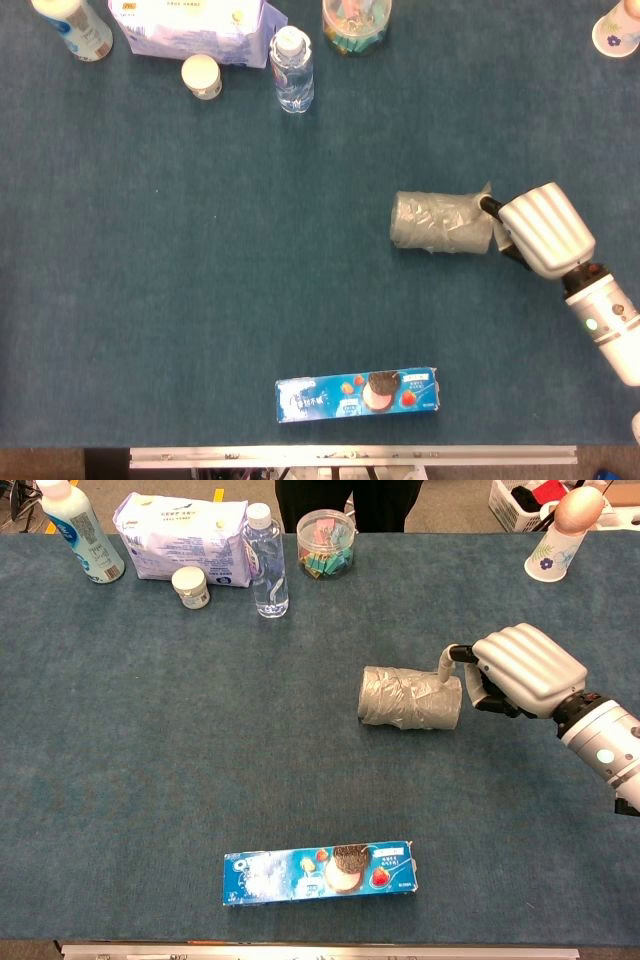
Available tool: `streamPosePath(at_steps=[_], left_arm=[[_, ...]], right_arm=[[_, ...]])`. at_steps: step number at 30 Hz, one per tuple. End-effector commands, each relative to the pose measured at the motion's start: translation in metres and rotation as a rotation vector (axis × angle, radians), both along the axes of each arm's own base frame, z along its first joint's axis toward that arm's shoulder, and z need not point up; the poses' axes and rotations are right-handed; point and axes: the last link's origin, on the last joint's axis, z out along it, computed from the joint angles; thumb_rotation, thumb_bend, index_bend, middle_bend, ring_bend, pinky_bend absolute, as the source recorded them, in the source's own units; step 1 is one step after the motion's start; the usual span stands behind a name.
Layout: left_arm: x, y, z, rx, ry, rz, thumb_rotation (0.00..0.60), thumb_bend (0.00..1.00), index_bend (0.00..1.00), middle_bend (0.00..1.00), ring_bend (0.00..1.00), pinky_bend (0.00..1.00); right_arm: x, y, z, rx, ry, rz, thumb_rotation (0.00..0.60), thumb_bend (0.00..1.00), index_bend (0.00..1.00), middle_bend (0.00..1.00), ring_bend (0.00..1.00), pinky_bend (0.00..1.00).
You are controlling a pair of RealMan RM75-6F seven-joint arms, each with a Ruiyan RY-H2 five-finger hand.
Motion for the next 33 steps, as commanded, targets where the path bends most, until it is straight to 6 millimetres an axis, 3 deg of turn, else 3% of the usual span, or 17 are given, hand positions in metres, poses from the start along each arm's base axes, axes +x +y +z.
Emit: streamPosePath(at_steps=[1,10,23,33], left_arm=[[0.001,0.000,-0.001,-0.002,0.000,-0.002,0.600,0.38,0.67,0.60,0.42,0.58],[0.003,-0.001,0.001,0.005,-0.006,-0.007,0.600,0.38,0.67,0.60,0.42,0.58],[0.004,-0.001,0.001,0.004,-0.004,-0.011,0.600,0.38,0.67,0.60,0.42,0.58],[0.004,-0.002,0.001,0.004,-0.005,-0.010,0.600,0.38,0.67,0.60,0.42,0.58]], right_arm=[[0.000,0.000,0.000,0.003,0.001,-0.003,0.600,1.00,0.46,1.00,1.00,1.00],[-0.016,-0.005,-0.013,0.039,0.020,-0.066,0.600,1.00,0.46,1.00,1.00,1.00],[0.000,-0.004,0.001,0.003,-0.036,-0.012,0.600,1.00,0.46,1.00,1.00,1.00],[-0.022,-0.003,-0.011,0.050,0.031,-0.062,0.600,1.00,0.46,1.00,1.00,1.00]])
